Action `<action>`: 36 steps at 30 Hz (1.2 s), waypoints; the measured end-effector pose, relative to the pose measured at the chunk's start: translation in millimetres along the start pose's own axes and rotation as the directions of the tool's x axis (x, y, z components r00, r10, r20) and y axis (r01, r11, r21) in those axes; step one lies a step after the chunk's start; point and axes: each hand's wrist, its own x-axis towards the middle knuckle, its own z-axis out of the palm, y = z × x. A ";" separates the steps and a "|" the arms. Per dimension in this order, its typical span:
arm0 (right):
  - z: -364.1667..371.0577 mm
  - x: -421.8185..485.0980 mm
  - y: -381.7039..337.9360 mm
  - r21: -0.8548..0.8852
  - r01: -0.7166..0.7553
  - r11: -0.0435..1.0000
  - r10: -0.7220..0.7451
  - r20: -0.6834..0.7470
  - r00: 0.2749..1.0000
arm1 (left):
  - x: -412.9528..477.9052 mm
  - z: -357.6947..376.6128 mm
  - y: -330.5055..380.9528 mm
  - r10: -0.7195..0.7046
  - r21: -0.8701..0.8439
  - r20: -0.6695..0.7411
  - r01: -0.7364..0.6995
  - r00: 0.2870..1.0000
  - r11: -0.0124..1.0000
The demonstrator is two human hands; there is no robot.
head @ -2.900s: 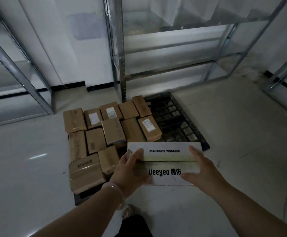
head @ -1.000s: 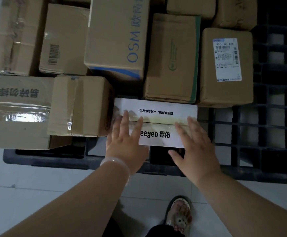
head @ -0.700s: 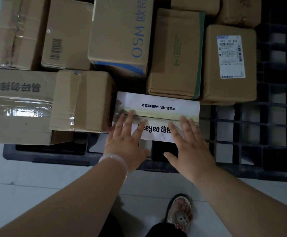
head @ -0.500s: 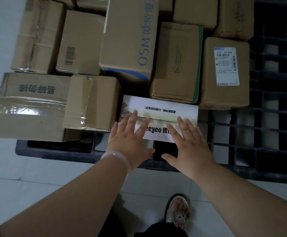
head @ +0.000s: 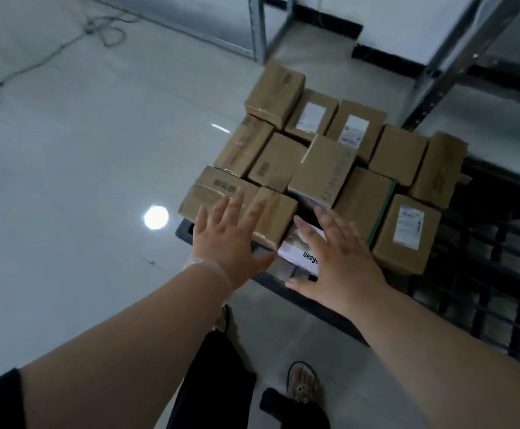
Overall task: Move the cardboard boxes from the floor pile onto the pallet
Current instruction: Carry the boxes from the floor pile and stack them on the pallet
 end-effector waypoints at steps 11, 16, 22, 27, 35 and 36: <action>-154.1 -86.1 -221.4 -0.204 0.563 0.801 -0.544 0.148 0.826 | -223.5 -179.8 -77.3 -0.413 -0.156 -0.208 0.387 0.887 0.909; -168.7 -99.6 -348.9 -0.289 0.714 0.638 -0.695 0.184 0.695 | -318.1 -219.0 -159.9 -0.577 -0.239 -0.213 0.531 0.788 0.813; -140.2 -129.1 -528.4 -0.344 0.829 0.441 -0.832 0.190 0.521 | -444.9 -228.4 -270.3 -0.715 -0.318 -0.300 0.640 0.632 0.699; -86.9 -164.3 -655.0 -0.365 0.889 0.277 -0.883 0.269 0.385 | -547.8 -215.6 -351.9 -0.807 -0.358 -0.344 0.728 0.480 0.585; -24.6 -184.9 -786.2 -0.339 0.937 0.086 -0.882 0.411 0.230 | -652.8 -183.0 -427.9 -0.932 -0.461 -0.245 0.813 0.268 0.355; -18.4 -183.4 -800.9 -0.331 0.941 0.071 -0.881 0.422 0.215 | -661.3 -179.9 -435.9 -0.944 -0.472 -0.224 0.820 0.244 0.324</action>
